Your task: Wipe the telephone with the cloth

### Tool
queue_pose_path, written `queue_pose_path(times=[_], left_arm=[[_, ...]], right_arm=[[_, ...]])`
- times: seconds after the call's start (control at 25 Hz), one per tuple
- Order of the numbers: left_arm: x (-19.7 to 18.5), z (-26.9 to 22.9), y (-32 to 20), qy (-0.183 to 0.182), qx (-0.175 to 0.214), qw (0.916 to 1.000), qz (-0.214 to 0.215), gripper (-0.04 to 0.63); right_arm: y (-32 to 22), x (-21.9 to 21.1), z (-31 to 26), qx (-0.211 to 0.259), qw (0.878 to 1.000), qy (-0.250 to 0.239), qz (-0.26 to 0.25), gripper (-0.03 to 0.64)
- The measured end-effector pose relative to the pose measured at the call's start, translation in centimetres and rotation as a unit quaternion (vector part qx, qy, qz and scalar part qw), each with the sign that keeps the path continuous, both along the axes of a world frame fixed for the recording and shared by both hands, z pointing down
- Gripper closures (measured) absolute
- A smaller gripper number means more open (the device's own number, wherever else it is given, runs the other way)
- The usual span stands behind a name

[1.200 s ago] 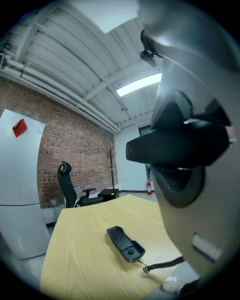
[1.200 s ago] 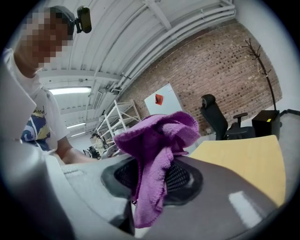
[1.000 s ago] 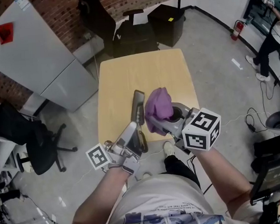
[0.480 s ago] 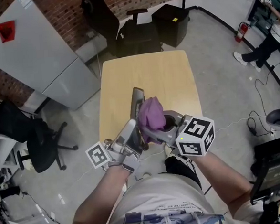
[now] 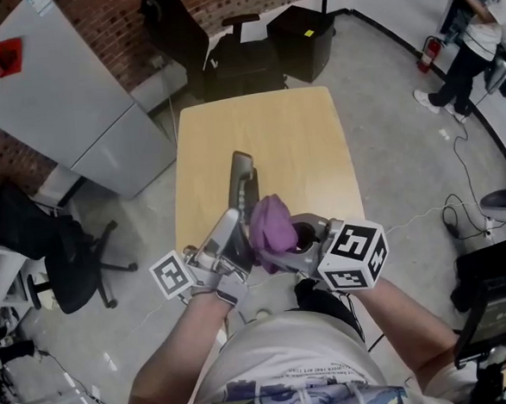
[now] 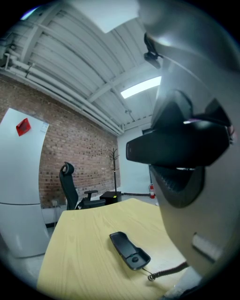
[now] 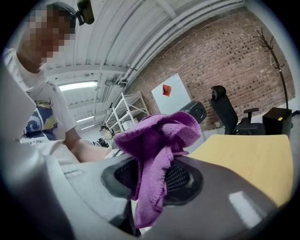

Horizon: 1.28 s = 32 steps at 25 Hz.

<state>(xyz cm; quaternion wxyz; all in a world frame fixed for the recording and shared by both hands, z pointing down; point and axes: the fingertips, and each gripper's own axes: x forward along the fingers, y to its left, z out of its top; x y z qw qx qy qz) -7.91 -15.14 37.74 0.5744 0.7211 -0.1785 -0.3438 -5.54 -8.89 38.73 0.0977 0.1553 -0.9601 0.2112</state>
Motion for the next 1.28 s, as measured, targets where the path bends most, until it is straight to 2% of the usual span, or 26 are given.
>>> queue_pose_path(times=[0.24,0.48,0.72,0.88,1.0,1.28], left_arm=[[0.3,0.6,-0.4,-0.005,0.000,1.0000,0.003,0.342],[1.3,1.4,-0.4,-0.006,-0.005,1.0000,0.005,0.342],[0.4,1.0,0.0,0.004,-0.007,1.0000,0.004,0.342],[-1.8,1.4,2.9,0.016,-0.011,0.9996,0.018,0.342],[-3.7,1.1,3.1,0.016,-0.010,0.9997,0.012,0.342],[-2.0,1.1,3.5,0.012,-0.005,0.9996,0.023,0.342]], right_arm=[[-0.9,0.2,-3.7,0.042,0.999,-0.021,0.009,0.503],[0.5,-0.8,-4.9,0.075,0.997,-0.027,-0.017,0.503],[2.5,-2.0,-2.9,0.062,0.997,-0.003,-0.035,0.503],[5.5,-3.8,-0.8,0.057,0.998,0.023,-0.020,0.503],[5.3,-4.7,0.1,0.052,0.998,0.032,-0.015,0.502],[3.8,-1.6,1.8,0.031,0.998,0.048,0.025,0.503]])
